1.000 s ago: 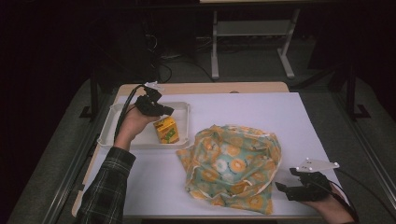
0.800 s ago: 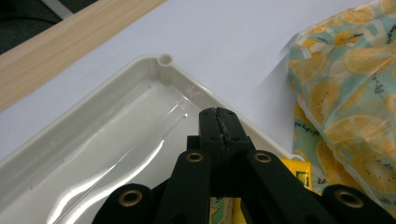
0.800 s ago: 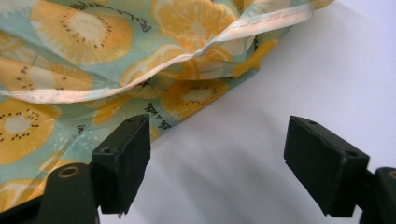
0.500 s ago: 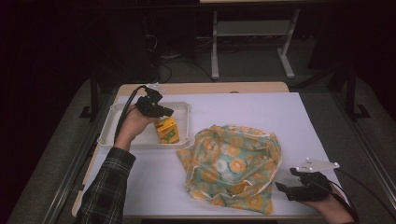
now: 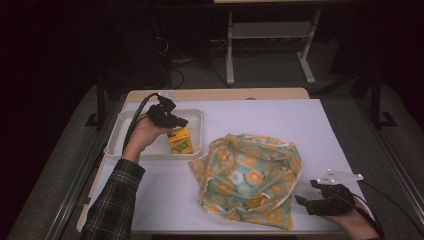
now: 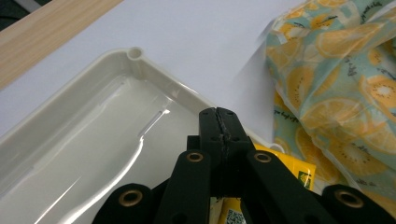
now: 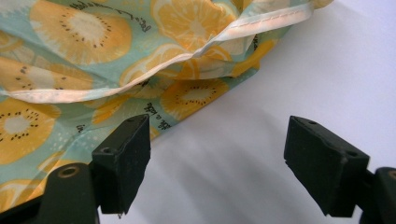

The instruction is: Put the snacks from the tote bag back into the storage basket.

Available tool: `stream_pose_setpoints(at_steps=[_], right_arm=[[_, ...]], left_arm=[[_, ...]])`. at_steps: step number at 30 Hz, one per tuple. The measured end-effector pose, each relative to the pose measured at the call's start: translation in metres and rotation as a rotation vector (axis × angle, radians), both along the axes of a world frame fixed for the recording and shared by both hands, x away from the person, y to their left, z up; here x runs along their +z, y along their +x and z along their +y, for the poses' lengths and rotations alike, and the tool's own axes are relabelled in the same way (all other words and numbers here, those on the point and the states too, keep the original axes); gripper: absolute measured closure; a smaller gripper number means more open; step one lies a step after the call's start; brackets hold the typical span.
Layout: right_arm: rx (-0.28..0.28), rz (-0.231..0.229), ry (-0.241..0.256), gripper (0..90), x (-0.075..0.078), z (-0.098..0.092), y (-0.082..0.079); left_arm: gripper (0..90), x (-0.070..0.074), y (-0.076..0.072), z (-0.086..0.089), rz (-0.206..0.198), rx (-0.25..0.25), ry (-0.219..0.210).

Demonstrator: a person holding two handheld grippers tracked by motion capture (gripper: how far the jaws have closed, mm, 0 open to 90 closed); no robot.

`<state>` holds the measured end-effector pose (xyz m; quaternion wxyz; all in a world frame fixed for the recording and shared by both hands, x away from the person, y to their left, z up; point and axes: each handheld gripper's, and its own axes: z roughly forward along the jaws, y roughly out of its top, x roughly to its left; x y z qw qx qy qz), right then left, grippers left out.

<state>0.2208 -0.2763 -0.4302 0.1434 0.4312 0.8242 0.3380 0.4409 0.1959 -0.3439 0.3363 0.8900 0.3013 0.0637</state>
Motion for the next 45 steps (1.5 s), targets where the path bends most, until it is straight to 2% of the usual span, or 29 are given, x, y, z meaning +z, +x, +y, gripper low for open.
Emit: stream_pose_setpoints(at_steps=[8, 9, 14, 18, 20, 29, 33, 40, 41, 45], right_arm=[[0.001, 0.0, -0.001, 22.2, 0.0, 0.0, 0.0], [0.001, -0.001, 0.0, 22.2, 0.0, 0.0, 0.0], [0.001, -0.001, 0.0, 22.2, 0.0, 0.0, 0.0], [0.001, -0.001, 0.0, 22.2, 0.0, 0.0, 0.0], [0.001, 0.0, -0.001, 22.2, 0.0, 0.0, 0.0], [-0.001, 0.0, 0.002, 22.2, 0.0, 0.0, 0.0], [0.002, 0.0, -0.001, 22.2, -0.001, 0.0, 0.0], [0.001, 0.0, -0.001, 22.2, -0.001, 0.0, 0.0], [0.001, -0.001, -0.001, 22.2, -0.001, 0.0, 0.0], [0.001, -0.001, -0.002, 22.2, -0.001, 0.0, 0.0]], left_arm=[[89.8, 0.0, -0.003, -0.004, 0.008, -0.033, 0.008], [89.8, 0.0, -0.004, -0.005, 0.017, -0.025, -0.006], [89.8, 0.001, -0.005, -0.005, 0.016, -0.05, 0.014], [89.8, 0.001, -0.007, -0.006, 0.022, -0.046, 0.002], [89.8, 0.001, -0.007, -0.005, 0.023, -0.056, 0.009], [88.4, 0.003, -0.007, -0.002, 0.008, -0.032, -0.004], [82.7, 0.006, -0.008, 0.003, 0.002, -0.018, -0.006], [67.4, 0.011, -0.01, 0.011, -0.018, 0.035, -0.039], [66.1, 0.012, -0.01, 0.013, -0.018, 0.024, -0.029], [58.5, 0.015, -0.014, 0.02, -0.029, 0.05, -0.029]])
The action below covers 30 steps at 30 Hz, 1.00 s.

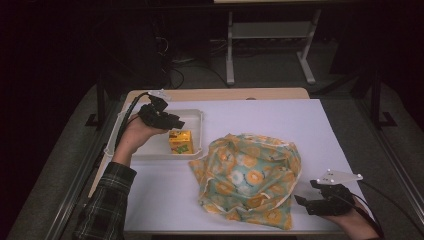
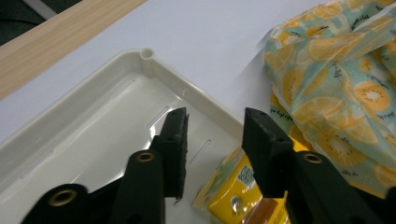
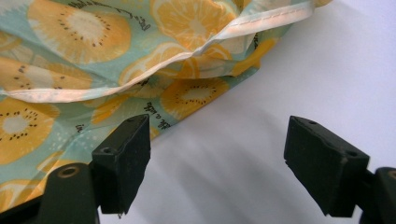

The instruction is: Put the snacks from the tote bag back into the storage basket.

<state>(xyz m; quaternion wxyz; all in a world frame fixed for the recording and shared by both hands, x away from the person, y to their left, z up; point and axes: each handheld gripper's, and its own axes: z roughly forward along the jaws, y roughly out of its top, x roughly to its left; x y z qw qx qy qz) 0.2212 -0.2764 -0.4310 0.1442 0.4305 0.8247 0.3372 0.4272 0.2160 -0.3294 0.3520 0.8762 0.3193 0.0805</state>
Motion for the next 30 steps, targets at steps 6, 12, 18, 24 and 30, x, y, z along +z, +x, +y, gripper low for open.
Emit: stream_pose_setpoints(at_steps=[6, 12, 18, 24, 30], right_arm=[[-0.002, 0.0, 0.0, 22.2, 0.0, 0.0, 0.0], [-0.002, -0.001, 0.002, 22.2, 0.0, 0.0, -0.001], [0.0, 0.0, -0.001, 22.2, 0.001, 0.001, -0.001], [-0.001, 0.002, 0.001, 22.2, 0.001, 0.001, -0.001], [0.001, -0.004, 0.002, 22.2, 0.001, 0.001, -0.001]], left_arm=[[50.5, 0.001, -0.01, 0.011, -0.012, 0.038, 0.0], [43.8, 0.004, -0.022, 0.023, -0.031, 0.057, -0.01], [37.0, 0.008, -0.04, 0.033, -0.058, 0.068, -0.02], [31.8, 0.004, -0.06, 0.043, -0.07, 0.079, -0.007], [27.5, -0.002, -0.082, 0.05, -0.062, 0.09, 0.014]])
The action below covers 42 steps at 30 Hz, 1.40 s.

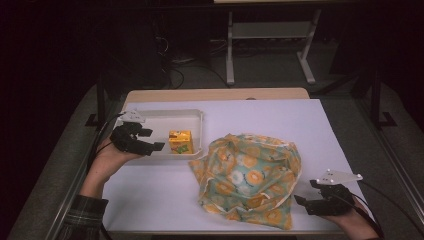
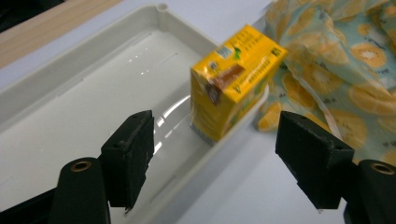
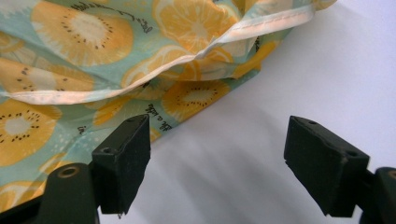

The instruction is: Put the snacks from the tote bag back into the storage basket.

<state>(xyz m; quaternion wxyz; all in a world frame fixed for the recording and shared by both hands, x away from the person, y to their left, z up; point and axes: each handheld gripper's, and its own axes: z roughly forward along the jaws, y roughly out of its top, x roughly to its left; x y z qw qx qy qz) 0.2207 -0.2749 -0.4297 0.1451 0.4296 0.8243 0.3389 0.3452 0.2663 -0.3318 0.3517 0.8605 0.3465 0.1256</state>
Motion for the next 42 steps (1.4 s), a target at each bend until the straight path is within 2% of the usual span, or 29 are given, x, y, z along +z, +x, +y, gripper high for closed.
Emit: stream_pose_setpoints(at_steps=[5, 9, 19, 26, 29, 33, 39, 42], right_arm=[[0.004, -0.006, 0.0, 21.8, 0.0, 0.0, 0.0], [0.006, -0.01, 0.002, 21.6, 0.0, 0.0, 0.0], [0.011, -0.016, 0.0, 21.0, -0.001, 0.0, 0.001], [0.016, -0.016, -0.003, 20.7, -0.001, 0.0, 0.001], [0.015, -0.018, -0.004, 20.5, -0.001, -0.001, 0.001], [0.009, -0.014, -0.004, 20.4, -0.002, 0.0, 0.001], [0.007, -0.014, -0.007, 20.4, -0.003, 0.0, 0.001], [0.005, -0.011, -0.008, 20.4, -0.004, 0.0, 0.002]], left_arm=[[24.0, -0.005, -0.017, 0.008, -0.004, 0.011, 0.022], [21.7, -0.011, -0.032, 0.016, 0.003, 0.034, 0.024], [18.5, -0.041, -0.073, 0.036, 0.016, 0.081, 0.025], [17.6, -0.055, -0.092, 0.04, 0.02, 0.088, 0.028], [17.0, -0.059, -0.1, 0.039, 0.011, 0.094, 0.036], [16.8, -0.066, -0.111, 0.04, -0.027, 0.106, 0.038], [16.9, -0.078, -0.124, 0.039, -0.054, 0.122, 0.047], [17.0, -0.081, -0.127, 0.038, -0.05, 0.112, 0.051]])
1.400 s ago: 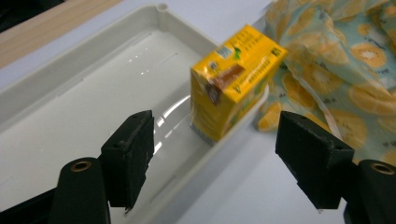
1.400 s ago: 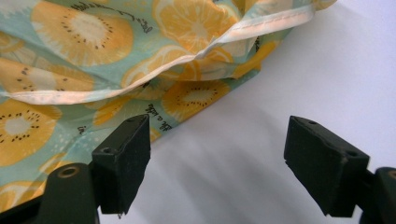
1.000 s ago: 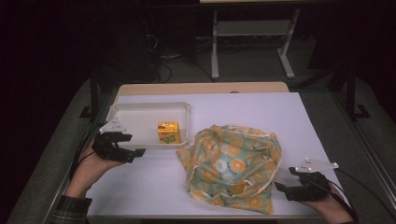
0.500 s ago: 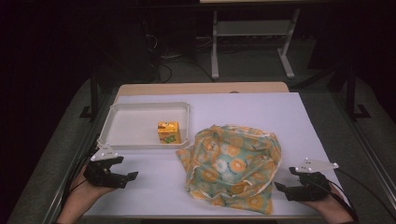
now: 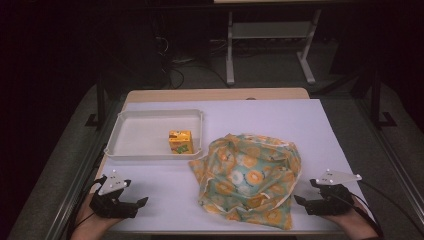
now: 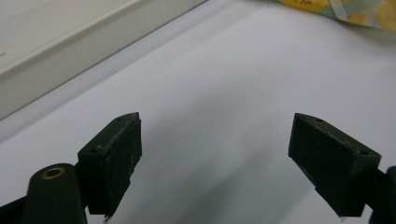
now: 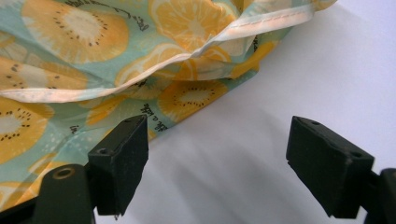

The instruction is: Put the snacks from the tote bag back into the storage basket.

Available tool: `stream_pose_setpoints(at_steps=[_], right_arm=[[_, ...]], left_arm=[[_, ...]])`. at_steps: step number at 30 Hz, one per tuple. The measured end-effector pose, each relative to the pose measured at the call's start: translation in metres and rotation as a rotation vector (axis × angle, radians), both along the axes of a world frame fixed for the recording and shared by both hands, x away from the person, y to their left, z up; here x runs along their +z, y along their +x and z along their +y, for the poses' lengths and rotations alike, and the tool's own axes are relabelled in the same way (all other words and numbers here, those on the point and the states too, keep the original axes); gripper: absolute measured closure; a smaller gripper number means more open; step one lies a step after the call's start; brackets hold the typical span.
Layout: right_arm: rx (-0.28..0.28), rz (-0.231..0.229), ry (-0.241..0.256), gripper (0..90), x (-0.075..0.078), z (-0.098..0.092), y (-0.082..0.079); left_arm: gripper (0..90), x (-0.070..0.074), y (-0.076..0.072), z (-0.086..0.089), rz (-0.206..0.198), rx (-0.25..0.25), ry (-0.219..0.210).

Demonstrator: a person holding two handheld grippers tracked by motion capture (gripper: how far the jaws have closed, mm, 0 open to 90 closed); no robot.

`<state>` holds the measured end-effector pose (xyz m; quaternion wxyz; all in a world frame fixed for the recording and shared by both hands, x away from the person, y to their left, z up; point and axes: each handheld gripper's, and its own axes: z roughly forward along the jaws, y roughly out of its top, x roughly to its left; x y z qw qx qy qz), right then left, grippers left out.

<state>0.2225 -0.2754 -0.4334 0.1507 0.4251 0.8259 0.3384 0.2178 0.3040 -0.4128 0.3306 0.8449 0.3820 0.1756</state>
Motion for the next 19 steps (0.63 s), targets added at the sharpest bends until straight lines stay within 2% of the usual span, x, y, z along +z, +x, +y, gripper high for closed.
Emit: stream_pose_setpoints(at_steps=[5, 9, 19], right_arm=[[0.003, 0.005, -0.004, 20.3, -0.001, 0.0, 0.0], [0.007, 0.007, -0.008, 20.3, -0.003, 0.001, 0.001], [0.011, 0.003, -0.007, 20.1, -0.004, 0.0, 0.002]], left_arm=[[17.3, -0.008, 0.002, -0.005, 0.033, -0.018, -0.003], [17.3, -0.011, 0.003, -0.009, 0.054, -0.05, 0.032], [17.2, -0.014, 0.005, -0.011, 0.056, -0.063, 0.053]])
